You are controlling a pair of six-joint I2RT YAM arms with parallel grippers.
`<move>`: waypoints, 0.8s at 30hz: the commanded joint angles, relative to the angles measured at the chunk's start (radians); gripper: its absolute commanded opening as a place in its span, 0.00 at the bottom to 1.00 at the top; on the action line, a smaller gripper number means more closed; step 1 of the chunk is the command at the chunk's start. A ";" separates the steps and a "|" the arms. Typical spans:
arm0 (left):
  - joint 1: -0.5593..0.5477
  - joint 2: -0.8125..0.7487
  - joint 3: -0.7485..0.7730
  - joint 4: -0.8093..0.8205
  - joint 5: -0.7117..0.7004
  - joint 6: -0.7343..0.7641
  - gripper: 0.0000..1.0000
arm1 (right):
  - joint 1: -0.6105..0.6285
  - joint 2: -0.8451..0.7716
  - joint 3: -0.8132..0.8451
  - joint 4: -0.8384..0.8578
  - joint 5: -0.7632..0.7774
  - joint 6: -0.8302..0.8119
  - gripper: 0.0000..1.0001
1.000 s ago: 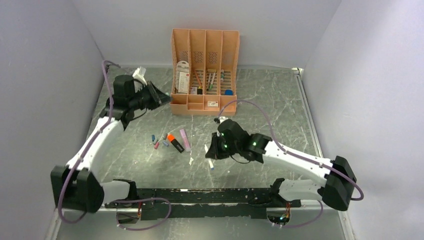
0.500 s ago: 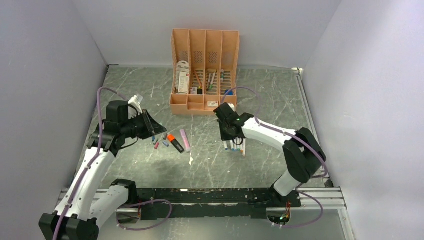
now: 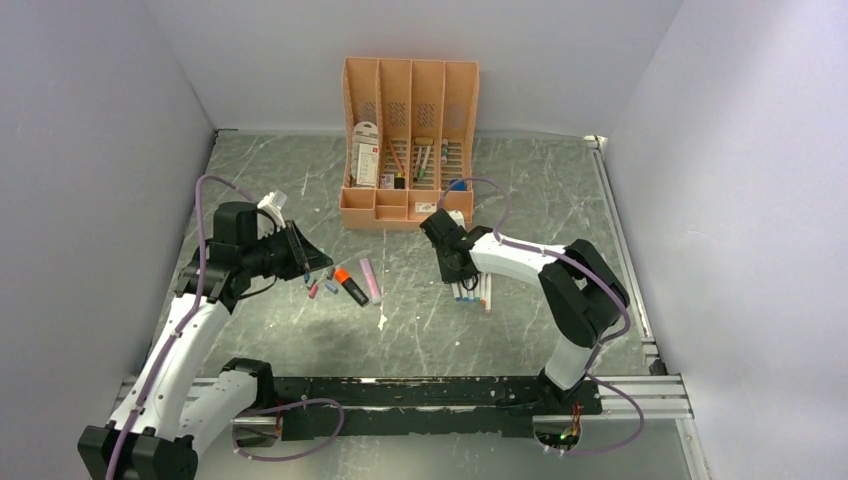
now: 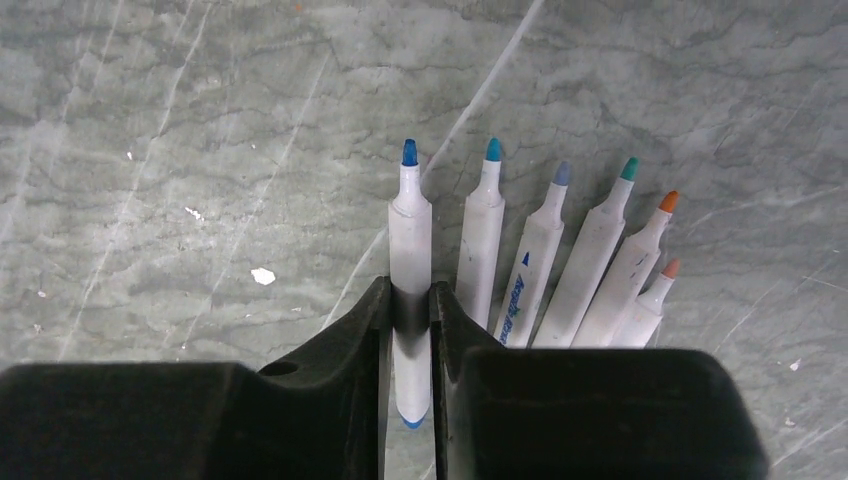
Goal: Open the pen caps
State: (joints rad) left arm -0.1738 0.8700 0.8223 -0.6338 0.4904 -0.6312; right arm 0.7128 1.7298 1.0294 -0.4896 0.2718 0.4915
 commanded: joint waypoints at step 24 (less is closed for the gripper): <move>-0.004 0.205 -0.017 -0.095 -0.205 0.096 0.16 | -0.009 -0.246 0.044 -0.062 -0.042 -0.011 0.43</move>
State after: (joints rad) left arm -0.1738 1.0397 0.8211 -0.7006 0.3676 -0.5697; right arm 0.7078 1.5661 1.0492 -0.5335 0.2760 0.4850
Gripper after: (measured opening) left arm 0.228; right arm 0.398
